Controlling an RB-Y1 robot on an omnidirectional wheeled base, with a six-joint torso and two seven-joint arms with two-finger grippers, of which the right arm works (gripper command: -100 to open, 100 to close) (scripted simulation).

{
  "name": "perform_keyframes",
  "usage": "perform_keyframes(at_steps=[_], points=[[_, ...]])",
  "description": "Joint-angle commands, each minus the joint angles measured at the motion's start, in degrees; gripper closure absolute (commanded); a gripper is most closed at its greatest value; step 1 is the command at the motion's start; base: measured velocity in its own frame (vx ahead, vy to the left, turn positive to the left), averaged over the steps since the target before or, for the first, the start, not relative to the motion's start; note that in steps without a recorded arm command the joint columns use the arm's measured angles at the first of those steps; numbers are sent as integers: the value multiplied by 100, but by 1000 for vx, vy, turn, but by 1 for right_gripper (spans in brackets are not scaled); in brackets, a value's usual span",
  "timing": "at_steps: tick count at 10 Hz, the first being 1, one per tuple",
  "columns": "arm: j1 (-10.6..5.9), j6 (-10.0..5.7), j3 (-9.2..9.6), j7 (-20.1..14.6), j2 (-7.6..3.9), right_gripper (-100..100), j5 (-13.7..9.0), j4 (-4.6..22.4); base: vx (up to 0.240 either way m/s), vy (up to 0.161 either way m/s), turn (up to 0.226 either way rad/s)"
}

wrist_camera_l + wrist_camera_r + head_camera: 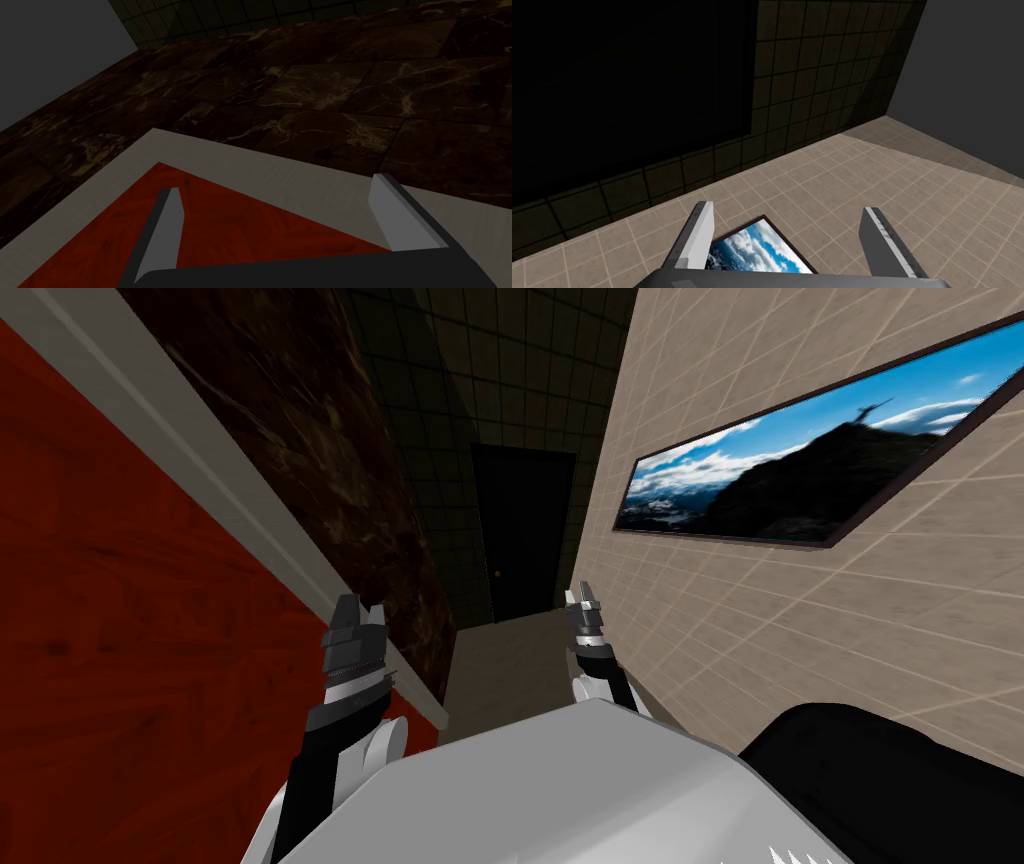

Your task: Pull the door open

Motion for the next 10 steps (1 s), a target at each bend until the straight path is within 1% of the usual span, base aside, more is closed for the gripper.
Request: perform_keyframes(at_steps=[1, 2, 6, 8, 9, 10], points=[[-62, -55, -73, 97, -67, -100, 99, 158, 99, 4, -13], [-104, -92, -122, 163, -104, -100, 165, 264, 177, 15, -15], [-339, -299, -396, 530, -287, -100, 537, 857, 190, 21, -16], [-407, -359, -476, 636, -330, -100, 645, 1029, 137, 6, -9], [-482, -426, -564, 754, -373, -100, 765, 1221, 130, 18, -17], [-520, -459, -608, 813, -394, -100, 825, 1317, 128, 20, -17]])
